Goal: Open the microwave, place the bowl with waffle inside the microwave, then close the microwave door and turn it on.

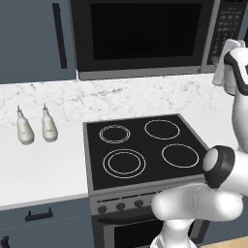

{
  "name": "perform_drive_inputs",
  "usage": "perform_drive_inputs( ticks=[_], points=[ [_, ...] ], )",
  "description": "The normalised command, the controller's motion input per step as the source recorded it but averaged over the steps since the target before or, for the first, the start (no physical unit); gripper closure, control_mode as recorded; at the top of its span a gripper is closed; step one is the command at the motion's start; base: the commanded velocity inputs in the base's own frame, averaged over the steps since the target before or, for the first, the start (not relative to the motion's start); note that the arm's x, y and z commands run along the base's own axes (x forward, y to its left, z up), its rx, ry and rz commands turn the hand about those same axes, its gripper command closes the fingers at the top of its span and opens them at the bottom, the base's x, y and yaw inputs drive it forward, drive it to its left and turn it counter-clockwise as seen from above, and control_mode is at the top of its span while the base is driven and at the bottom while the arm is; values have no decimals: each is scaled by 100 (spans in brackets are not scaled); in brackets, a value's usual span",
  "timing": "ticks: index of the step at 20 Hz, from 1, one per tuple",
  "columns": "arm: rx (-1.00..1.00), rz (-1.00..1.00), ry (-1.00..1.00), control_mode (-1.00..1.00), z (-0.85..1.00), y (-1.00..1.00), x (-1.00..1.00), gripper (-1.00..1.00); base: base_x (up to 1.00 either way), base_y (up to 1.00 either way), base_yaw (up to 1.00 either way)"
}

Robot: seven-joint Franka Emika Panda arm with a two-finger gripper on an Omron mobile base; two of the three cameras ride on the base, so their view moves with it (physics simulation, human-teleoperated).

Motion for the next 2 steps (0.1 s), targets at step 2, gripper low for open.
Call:
perform_drive_inputs(
  ticks=[2],
  points=[
    [-11,4,18,-100,-23,44,100,100,0,0,0]
  ],
)
